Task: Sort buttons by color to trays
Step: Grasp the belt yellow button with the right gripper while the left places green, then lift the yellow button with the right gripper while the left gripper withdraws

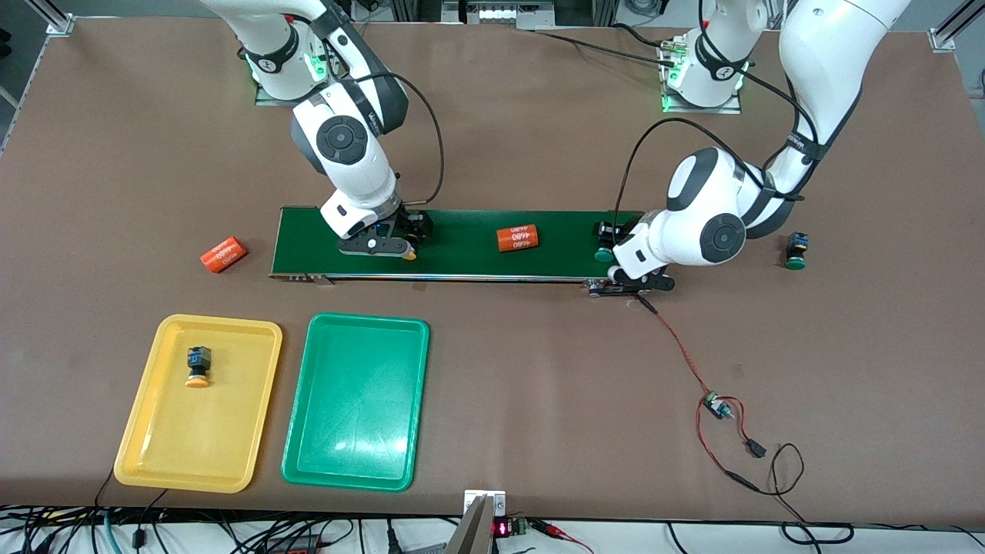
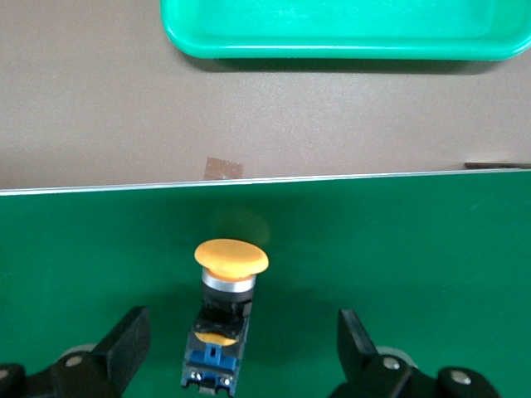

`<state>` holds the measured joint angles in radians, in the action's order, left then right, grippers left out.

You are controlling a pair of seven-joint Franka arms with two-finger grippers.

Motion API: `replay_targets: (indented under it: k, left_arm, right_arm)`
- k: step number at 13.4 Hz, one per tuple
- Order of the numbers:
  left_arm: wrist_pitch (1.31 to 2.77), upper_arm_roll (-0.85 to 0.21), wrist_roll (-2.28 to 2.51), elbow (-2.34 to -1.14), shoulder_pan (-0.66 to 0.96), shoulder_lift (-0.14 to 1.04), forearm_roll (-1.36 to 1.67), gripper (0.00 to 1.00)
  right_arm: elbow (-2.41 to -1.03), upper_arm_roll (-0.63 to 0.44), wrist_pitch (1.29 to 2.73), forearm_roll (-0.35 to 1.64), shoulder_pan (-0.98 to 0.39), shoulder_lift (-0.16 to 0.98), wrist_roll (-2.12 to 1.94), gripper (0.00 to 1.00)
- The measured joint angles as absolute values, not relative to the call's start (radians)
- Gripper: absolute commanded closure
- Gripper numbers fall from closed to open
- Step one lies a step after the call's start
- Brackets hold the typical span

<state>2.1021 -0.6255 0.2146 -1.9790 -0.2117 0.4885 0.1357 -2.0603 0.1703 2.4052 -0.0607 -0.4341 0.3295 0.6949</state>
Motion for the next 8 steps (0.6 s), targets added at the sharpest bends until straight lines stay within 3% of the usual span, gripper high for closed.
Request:
replay_targets:
  k: [3, 4, 5, 7, 8]
  left_arm:
    - [2.001, -0.622, 0.214, -1.923, -0.251, 0.446, 0.136, 0.00]
    - [1.940, -0.617, 0.214, -1.890, -0.268, 0.425, 0.136, 0.00]
    - [1.885, -0.604, 0.214, -1.857, -0.284, 0.406, 0.135, 0.00]
    - [1.807, -0.544, 0.213, -1.814, -0.295, 0.383, 0.093, 0.00]
    - [1.789, -0.498, 0.213, -1.807, -0.297, 0.382, 0.057, 0.00]
  right_arm:
    - [-2.061, 0.170, 2.429, -0.082, -0.434, 0.354, 0.696, 0.00]
    - [-2.061, 0.169, 2.437, -0.086, -0.434, 0.363, 0.696, 0.08]
    - [-2.061, 0.169, 2.446, -0.091, -0.434, 0.371, 0.696, 0.20]
    - [-2.061, 0.166, 2.458, -0.111, -0.432, 0.386, 0.697, 0.65]
    - [-2.061, 0.165, 2.460, -0.115, -0.431, 0.389, 0.697, 0.82]
